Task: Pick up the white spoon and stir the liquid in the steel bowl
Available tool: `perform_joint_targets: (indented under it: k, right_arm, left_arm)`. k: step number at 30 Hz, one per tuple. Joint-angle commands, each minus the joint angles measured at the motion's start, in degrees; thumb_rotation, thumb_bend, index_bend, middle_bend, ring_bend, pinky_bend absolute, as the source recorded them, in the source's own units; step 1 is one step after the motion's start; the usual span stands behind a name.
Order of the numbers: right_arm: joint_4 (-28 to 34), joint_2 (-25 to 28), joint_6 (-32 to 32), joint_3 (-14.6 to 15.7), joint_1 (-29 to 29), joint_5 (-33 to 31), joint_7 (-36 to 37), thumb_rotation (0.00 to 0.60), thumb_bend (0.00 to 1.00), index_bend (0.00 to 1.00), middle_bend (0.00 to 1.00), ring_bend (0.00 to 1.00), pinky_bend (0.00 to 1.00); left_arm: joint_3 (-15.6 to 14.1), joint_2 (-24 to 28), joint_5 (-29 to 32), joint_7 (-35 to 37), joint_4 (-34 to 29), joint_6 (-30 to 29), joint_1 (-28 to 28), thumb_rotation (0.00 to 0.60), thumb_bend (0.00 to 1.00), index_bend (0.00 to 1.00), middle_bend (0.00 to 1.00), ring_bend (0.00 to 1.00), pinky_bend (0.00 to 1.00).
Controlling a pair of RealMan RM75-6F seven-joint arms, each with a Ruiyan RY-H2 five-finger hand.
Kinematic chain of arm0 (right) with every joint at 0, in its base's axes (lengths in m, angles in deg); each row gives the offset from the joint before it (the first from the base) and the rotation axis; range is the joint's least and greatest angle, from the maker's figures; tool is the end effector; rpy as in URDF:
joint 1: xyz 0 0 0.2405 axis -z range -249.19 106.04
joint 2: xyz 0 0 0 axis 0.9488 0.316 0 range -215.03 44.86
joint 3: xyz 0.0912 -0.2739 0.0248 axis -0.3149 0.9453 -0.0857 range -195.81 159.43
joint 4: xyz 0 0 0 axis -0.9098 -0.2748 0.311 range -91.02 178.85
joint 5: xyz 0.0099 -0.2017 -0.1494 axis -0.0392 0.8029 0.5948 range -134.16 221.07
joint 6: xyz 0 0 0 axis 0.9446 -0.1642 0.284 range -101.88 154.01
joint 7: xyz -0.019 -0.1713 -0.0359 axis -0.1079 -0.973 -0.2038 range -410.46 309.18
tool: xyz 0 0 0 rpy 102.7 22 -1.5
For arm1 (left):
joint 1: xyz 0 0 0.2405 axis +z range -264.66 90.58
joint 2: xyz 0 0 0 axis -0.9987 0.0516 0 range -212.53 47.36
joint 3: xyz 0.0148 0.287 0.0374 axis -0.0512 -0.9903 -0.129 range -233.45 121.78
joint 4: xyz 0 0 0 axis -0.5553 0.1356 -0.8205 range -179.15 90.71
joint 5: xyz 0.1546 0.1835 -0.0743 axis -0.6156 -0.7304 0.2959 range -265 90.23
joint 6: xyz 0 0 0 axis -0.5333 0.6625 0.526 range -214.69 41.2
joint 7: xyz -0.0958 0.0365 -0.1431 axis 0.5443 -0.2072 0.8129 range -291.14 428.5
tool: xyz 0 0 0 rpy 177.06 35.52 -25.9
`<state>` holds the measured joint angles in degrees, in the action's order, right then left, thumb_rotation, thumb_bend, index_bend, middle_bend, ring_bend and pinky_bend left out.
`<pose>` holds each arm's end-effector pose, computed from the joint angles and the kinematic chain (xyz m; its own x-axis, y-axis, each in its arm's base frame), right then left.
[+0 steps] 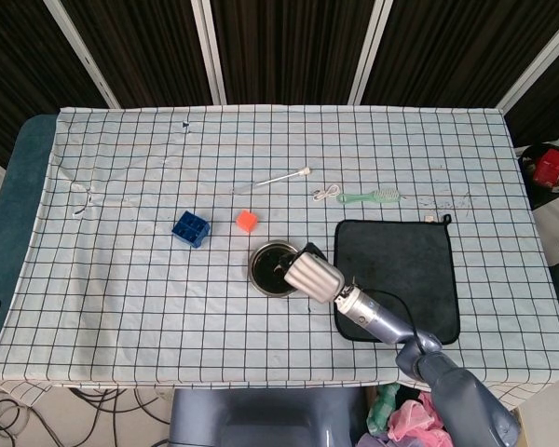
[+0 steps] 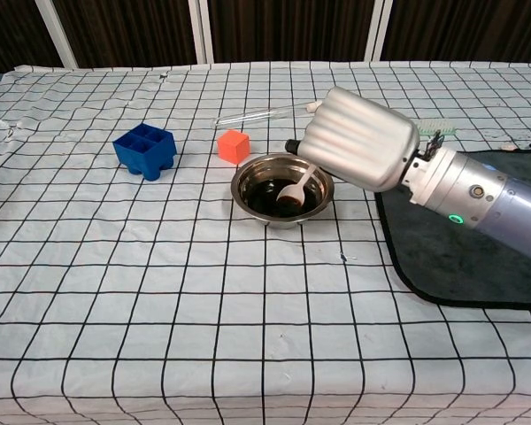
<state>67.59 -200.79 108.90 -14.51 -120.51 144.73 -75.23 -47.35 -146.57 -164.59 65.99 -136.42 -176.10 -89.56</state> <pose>-0.1462 -0.4142 -0.1244 0.6219 0.6715 0.4029 -0.0389 -0.4874 0.8723 -0.3765 0.2241 0.1770 0.4337 -0.1455 0.8893 0.8953 0.1806 -0.4071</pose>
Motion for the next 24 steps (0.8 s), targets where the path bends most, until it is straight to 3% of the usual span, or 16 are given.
perform_joint_targets:
  k: [1, 12, 24]
  right_arm:
    - [1.8, 0.7, 0.4, 0.0, 0.3, 0.2, -0.3, 0.600, 0.37, 0.70, 0.90, 1.00, 1.00]
    - [5.0, 1.1, 0.4, 0.0, 0.5, 0.9, -1.6, 0.600, 0.37, 0.70, 0.90, 1.00, 1.00]
    - [4.5, -0.9, -0.6, -1.4, -0.3, 0.4, -0.8, 0.600, 0.38, 0.70, 0.90, 1.00, 1.00]
  left_arm:
    - [0.0, 0.0, 0.0, -0.1, 0.0, 0.0, 0.0, 0.600, 0.22, 0.10, 0.02, 0.00, 0.02]
    - [0.0, 0.1, -0.1, 0.1, -0.1, -0.3, 0.2, 0.600, 0.22, 0.10, 0.02, 0.00, 0.02]
    - [0.0, 0.1, 0.0, 0.0, -0.1, -0.1, 0.1, 0.600, 0.22, 0.10, 0.01, 0.00, 0.02]
